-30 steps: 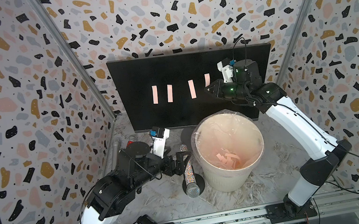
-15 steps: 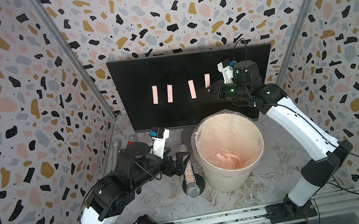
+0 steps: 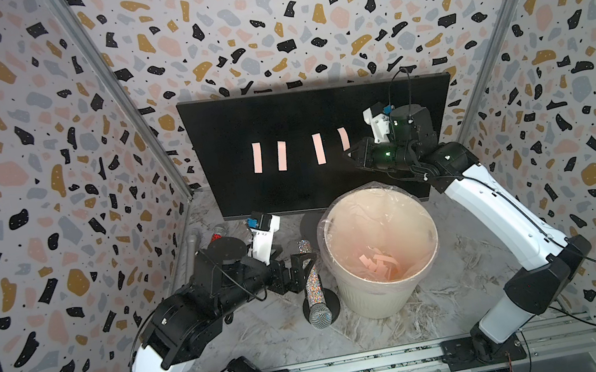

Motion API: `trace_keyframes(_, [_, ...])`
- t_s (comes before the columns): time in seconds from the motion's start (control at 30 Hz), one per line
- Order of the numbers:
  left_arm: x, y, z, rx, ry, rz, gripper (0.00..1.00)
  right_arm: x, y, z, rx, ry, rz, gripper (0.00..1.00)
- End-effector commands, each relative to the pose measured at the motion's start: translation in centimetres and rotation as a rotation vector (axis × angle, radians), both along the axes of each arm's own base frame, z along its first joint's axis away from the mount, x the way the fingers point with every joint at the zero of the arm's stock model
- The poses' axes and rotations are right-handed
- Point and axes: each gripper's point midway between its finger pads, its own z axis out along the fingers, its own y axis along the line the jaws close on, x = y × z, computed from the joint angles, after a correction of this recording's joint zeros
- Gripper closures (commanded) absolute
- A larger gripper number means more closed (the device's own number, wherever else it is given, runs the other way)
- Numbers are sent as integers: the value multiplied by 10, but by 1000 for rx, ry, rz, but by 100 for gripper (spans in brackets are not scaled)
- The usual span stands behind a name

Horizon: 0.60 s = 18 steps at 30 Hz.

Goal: Remove the sticky note from the monitor
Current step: Tear off the sticky note from the monitor, then place the sticky note in the trash bin.

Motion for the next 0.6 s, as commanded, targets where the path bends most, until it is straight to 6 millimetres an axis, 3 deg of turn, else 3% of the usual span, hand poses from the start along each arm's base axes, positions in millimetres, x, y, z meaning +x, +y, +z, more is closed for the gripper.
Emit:
trace_keyframes(0.0, [0,2,19,-42,-41,9,1,-14,-11,18,20,-36,1,100])
trace_keyframes(0.57, [-1,7,29,-80,-48,39,1,-89,-30,6,-102,-28,186,100])
